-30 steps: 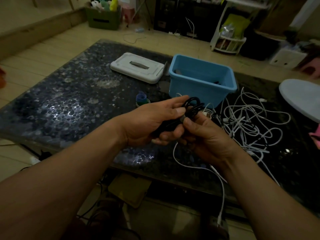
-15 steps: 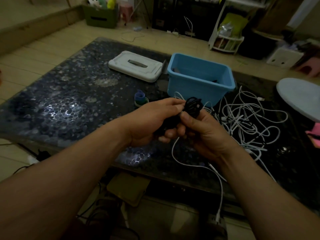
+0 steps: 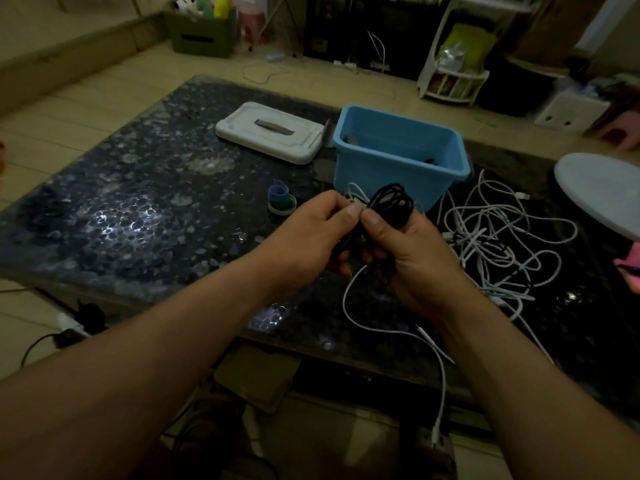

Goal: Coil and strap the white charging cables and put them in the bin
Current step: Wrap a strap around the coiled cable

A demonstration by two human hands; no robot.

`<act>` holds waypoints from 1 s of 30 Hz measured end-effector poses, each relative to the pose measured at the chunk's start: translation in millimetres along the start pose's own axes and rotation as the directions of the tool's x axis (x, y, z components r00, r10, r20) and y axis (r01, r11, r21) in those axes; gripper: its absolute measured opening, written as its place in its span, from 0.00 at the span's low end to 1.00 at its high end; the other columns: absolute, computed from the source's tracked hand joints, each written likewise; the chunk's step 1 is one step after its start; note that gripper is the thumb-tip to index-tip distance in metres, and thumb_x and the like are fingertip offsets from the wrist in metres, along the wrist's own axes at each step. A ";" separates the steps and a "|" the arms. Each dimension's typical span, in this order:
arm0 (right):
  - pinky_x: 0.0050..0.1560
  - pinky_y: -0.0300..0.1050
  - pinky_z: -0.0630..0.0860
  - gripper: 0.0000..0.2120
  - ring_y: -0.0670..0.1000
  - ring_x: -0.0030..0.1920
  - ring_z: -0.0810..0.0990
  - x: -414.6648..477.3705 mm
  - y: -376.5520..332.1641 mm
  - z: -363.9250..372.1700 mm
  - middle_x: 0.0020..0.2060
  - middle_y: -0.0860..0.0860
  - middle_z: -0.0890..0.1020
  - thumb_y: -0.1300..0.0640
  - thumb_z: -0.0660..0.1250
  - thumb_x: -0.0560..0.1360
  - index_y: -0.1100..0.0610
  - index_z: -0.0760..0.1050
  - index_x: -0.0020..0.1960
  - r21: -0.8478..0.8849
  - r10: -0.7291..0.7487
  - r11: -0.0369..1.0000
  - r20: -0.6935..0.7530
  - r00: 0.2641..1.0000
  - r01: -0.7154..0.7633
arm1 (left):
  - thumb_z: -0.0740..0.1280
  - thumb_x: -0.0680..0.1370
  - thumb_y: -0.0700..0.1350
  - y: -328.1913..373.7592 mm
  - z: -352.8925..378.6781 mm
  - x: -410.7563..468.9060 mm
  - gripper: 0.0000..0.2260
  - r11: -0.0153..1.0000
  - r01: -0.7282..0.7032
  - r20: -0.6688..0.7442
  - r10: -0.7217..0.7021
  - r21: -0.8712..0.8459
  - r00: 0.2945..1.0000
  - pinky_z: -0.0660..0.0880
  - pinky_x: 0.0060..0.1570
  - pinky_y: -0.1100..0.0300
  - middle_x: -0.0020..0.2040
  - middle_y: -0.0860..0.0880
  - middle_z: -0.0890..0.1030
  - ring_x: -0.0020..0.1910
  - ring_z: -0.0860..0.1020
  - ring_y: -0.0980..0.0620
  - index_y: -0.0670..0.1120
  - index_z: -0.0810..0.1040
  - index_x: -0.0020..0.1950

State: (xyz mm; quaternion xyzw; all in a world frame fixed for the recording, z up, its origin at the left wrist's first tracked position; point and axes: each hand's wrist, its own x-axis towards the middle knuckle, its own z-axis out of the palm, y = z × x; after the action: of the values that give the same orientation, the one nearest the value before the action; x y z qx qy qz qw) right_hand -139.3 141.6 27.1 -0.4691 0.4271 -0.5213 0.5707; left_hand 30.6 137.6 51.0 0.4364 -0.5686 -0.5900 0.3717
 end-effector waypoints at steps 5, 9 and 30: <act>0.40 0.50 0.72 0.19 0.52 0.34 0.73 -2.2 -5.1 1.6 0.34 0.50 0.81 0.59 0.67 0.83 0.69 0.71 0.70 0.020 0.019 1.000 0.046 0.999 -0.020 | 0.58 0.88 0.46 3.7 6.6 -2.2 0.11 0.970 0.041 -0.012 -0.045 -0.240 0.999 0.74 0.30 0.61 0.33 0.47 0.78 0.29 0.76 0.53 0.40 0.75 0.55; 0.35 0.45 0.77 0.16 0.52 0.36 0.83 -6.1 -4.5 6.5 0.41 0.55 0.85 0.62 0.68 0.83 0.67 0.72 0.67 0.051 -0.020 0.998 -0.010 1.000 0.020 | 0.59 0.88 0.49 3.2 7.5 -3.7 0.12 0.983 0.044 0.024 -0.040 -0.178 0.999 0.78 0.33 0.56 0.41 0.44 0.79 0.34 0.78 0.53 0.43 0.77 0.54; 0.43 0.49 0.73 0.10 0.56 0.44 0.77 -7.5 3.1 5.4 0.43 0.51 0.84 0.51 0.70 0.80 0.49 0.85 0.59 -0.137 -0.070 0.988 0.035 0.997 0.074 | 0.55 0.88 0.54 8.8 -6.7 -0.7 0.16 0.966 0.163 0.123 -0.141 -0.199 0.982 0.64 0.23 0.62 0.33 0.47 0.73 0.27 0.67 0.51 0.43 0.74 0.54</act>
State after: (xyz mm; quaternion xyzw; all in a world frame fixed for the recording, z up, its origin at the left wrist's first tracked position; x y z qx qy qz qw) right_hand -134.1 149.6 25.1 -0.5304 0.4363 -0.5036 0.5242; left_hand 36.7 135.3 60.0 0.4050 -0.4877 -0.6957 0.3379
